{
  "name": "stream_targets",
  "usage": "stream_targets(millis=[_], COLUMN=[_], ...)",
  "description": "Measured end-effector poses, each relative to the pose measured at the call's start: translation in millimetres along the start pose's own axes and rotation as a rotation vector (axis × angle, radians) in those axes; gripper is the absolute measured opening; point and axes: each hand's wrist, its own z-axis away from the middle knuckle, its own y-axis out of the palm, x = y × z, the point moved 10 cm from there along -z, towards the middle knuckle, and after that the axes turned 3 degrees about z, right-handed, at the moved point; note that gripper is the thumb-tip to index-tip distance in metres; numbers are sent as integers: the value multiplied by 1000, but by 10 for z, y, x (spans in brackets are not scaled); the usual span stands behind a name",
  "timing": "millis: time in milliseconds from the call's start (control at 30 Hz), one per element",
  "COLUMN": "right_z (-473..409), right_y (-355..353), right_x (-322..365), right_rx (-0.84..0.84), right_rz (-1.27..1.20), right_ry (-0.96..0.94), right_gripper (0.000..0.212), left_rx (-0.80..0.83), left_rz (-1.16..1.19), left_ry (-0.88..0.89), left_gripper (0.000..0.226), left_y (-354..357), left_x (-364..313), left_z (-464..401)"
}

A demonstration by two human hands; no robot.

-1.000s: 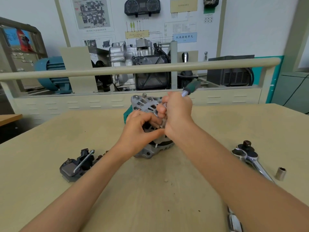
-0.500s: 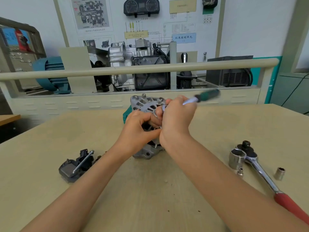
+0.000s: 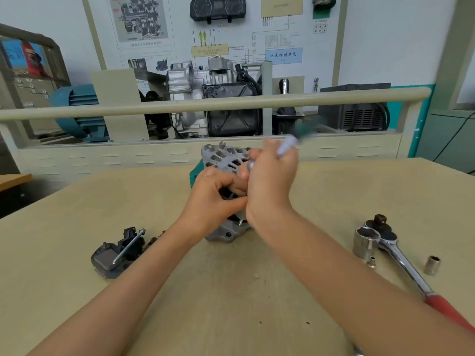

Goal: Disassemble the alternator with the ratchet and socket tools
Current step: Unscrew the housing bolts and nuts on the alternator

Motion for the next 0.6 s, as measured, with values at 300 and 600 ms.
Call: stream_targets(millis=[300, 600], right_z=[-46, 13], right_y=[375, -143], right_x=[-111, -26], right_rx=[590, -129], right_rz=[232, -73], right_ry=[358, 41], right_gripper=[24, 18], left_rx=[61, -53], left_rz=[20, -40], left_ry=[-46, -25], left_gripper=[27, 29], left_y=[-6, -25], left_x=[54, 25], left_z=[41, 31])
